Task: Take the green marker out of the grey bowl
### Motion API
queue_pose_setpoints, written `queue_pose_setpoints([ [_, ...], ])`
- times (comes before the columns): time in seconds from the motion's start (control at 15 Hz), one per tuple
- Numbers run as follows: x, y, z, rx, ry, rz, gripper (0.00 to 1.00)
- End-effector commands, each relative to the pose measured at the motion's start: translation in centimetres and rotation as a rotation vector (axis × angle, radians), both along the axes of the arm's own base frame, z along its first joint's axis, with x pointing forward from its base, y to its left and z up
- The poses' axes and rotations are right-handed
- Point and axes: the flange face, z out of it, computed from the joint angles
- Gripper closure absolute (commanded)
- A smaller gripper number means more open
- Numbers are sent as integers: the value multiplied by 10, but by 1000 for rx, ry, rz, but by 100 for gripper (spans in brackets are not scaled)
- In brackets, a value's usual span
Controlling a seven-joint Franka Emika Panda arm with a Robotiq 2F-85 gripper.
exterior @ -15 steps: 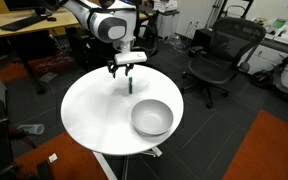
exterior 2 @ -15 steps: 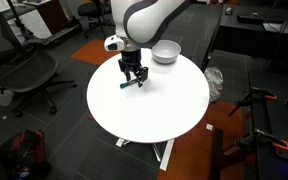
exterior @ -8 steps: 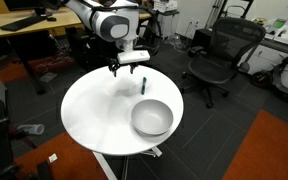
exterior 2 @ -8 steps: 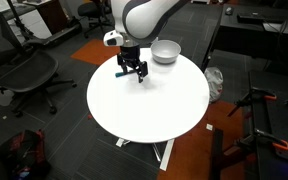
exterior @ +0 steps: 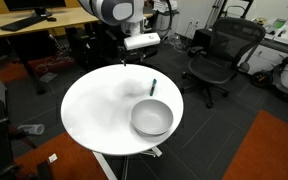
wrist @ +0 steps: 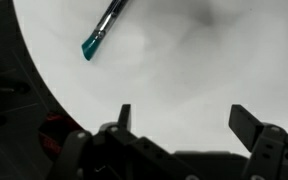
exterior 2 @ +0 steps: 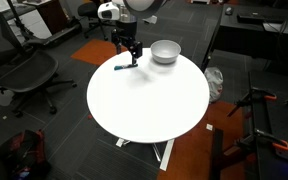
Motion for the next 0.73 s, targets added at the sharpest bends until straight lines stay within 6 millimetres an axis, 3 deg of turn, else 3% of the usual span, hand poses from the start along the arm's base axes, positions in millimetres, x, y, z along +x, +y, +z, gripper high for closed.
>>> queue_pose_setpoints([
  [0.0,-1,-10,30,-9,-65,-36,0],
  [0.27,3,-23,41,-20,-101,-57,0],
  [0.33,5,-20,32,-25,-75,-28,0],
  [0.67,5,-20,28,-27,-69,-28,0],
])
